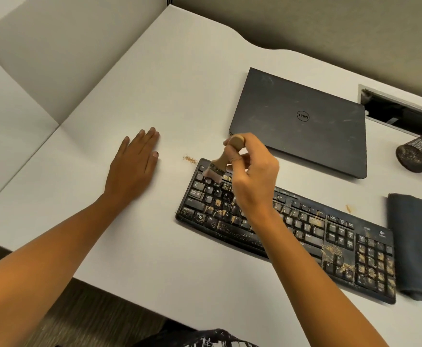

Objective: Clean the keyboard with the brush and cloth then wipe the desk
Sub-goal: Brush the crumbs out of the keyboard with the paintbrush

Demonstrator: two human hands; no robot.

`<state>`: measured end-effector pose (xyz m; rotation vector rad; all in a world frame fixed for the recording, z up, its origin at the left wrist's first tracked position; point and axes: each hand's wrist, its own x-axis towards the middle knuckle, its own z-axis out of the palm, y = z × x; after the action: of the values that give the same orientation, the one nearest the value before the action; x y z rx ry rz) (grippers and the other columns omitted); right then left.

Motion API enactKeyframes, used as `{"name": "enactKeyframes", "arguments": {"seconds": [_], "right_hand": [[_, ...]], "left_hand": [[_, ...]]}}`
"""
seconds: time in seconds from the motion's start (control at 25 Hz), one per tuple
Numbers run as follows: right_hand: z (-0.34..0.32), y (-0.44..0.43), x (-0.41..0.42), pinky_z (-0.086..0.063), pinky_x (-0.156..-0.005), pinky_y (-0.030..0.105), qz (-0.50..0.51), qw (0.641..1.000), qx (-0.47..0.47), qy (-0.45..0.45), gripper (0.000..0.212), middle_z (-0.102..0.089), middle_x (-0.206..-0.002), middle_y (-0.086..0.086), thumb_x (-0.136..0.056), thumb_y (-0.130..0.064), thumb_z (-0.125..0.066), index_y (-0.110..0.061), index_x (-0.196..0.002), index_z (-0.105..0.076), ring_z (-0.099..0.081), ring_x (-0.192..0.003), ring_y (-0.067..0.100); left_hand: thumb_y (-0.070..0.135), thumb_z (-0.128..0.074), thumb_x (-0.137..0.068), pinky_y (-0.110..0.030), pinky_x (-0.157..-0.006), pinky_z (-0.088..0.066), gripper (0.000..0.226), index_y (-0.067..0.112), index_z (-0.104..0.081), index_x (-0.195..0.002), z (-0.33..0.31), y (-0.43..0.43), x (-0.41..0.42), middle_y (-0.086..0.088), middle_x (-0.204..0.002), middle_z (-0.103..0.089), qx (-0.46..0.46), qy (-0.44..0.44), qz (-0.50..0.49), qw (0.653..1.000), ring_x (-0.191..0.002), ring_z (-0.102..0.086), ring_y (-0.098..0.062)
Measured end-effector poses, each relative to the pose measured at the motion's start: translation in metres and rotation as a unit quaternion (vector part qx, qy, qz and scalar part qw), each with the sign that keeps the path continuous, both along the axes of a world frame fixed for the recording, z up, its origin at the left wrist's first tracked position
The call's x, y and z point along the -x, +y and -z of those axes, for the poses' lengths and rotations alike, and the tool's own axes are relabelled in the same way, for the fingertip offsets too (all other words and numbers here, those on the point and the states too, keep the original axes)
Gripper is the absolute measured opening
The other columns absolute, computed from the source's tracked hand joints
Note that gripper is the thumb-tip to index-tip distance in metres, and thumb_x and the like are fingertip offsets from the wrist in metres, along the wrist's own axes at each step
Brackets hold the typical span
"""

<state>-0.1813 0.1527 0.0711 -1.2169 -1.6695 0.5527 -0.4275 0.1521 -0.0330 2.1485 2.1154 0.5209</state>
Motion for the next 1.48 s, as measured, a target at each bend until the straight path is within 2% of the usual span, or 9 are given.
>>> {"name": "enactKeyframes", "arguments": {"seconds": [0.2,0.32,0.56,0.68,0.8,0.96,1.12,1.24,1.48], "right_hand": [[0.001,0.001,0.029,-0.057,-0.06,0.02,-0.08,0.996,0.025,0.03,0.016,-0.061,-0.092,-0.006,-0.089,0.0,-0.048,-0.002,-0.098,-0.061,-0.066,-0.08,0.001],[0.001,0.009,0.017,-0.052,-0.065,0.011,-0.049,0.998,0.016,0.038,0.014,-0.066,-0.094,0.001,-0.093,-0.004,-0.05,-0.003,-0.099,-0.062,-0.065,-0.078,-0.002],[0.011,0.005,0.013,-0.051,-0.057,0.023,-0.072,0.992,0.021,-0.098,0.017,-0.062,-0.091,0.001,-0.095,-0.022,-0.058,-0.007,-0.103,-0.062,-0.062,-0.063,0.003],[0.006,0.014,0.022,-0.052,-0.06,0.028,-0.072,0.994,0.035,-0.079,0.02,-0.063,-0.087,0.0,-0.094,-0.024,-0.059,-0.007,-0.101,-0.064,-0.061,-0.065,0.011],[0.003,0.015,0.018,-0.042,-0.055,0.018,-0.001,0.993,0.046,-0.105,0.022,-0.06,-0.071,-0.003,-0.097,-0.024,-0.055,-0.006,-0.086,-0.06,-0.052,-0.057,0.003],[0.0,0.002,0.018,-0.047,-0.053,0.03,-0.046,0.985,0.109,-0.127,0.029,-0.064,-0.068,0.004,-0.102,-0.025,-0.044,-0.004,-0.086,-0.056,-0.059,-0.056,0.011],[-0.003,0.003,0.021,-0.046,-0.05,0.016,0.012,0.986,0.139,-0.087,0.03,-0.055,-0.056,-0.005,-0.105,-0.023,-0.034,-0.001,-0.099,-0.053,-0.057,-0.05,0.003],[-0.006,0.003,0.022,-0.053,-0.05,0.038,0.01,0.977,0.192,-0.095,0.037,-0.058,-0.057,0.0,-0.105,-0.028,-0.029,-0.001,-0.106,-0.054,-0.058,-0.047,0.013],[-0.011,0.001,0.021,-0.054,-0.052,0.035,-0.018,0.98,0.178,-0.089,0.033,-0.062,-0.055,0.003,-0.105,-0.026,-0.032,-0.004,-0.099,-0.054,-0.059,-0.044,0.011]], "left_hand": [[0.036,-0.017,-0.101,-0.033,-0.122,-0.007,0.057,0.017,-0.031,-0.153,0.0,0.001,0.0,0.003,-0.159,-0.028,0.004,-0.004,0.0,1.0,-0.148,-0.021,-0.014],[0.035,-0.018,-0.101,-0.034,-0.122,-0.008,0.056,0.017,-0.032,-0.152,-0.001,0.0,-0.001,0.003,-0.159,-0.029,0.001,-0.013,-0.001,1.0,-0.147,-0.022,-0.014],[0.034,-0.019,-0.101,-0.034,-0.122,-0.008,0.056,0.016,-0.032,-0.152,0.0,0.001,-0.001,0.002,-0.158,-0.03,-0.002,-0.004,-0.001,1.0,-0.147,-0.023,-0.015],[0.035,-0.018,-0.101,-0.034,-0.122,-0.008,0.056,0.016,-0.032,-0.152,-0.001,0.001,-0.001,0.002,-0.159,-0.029,0.0,-0.006,0.0,1.0,-0.147,-0.023,-0.015],[0.034,-0.019,-0.101,-0.034,-0.122,-0.008,0.055,0.016,-0.032,-0.152,-0.001,0.0,-0.001,0.002,-0.158,-0.03,-0.003,-0.003,0.0,1.0,-0.147,-0.023,-0.015],[0.034,-0.018,-0.101,-0.034,-0.122,-0.009,0.055,0.017,-0.033,-0.152,-0.001,0.001,-0.001,0.002,-0.158,-0.03,-0.003,-0.002,-0.002,1.0,-0.147,-0.024,-0.015],[0.034,-0.018,-0.102,-0.035,-0.122,-0.009,0.056,0.016,-0.032,-0.152,-0.001,0.0,-0.002,0.002,-0.158,-0.03,-0.001,-0.002,0.0,1.0,-0.147,-0.023,-0.014],[0.033,-0.019,-0.102,-0.035,-0.122,-0.009,0.055,0.016,-0.033,-0.152,-0.001,0.0,-0.001,0.002,-0.158,-0.03,-0.002,-0.005,-0.001,1.0,-0.147,-0.023,-0.014],[0.033,-0.02,-0.102,-0.034,-0.122,-0.008,0.054,0.017,-0.032,-0.152,-0.002,0.001,-0.001,0.003,-0.159,-0.029,0.001,-0.008,-0.002,1.0,-0.148,-0.022,-0.013]]}}
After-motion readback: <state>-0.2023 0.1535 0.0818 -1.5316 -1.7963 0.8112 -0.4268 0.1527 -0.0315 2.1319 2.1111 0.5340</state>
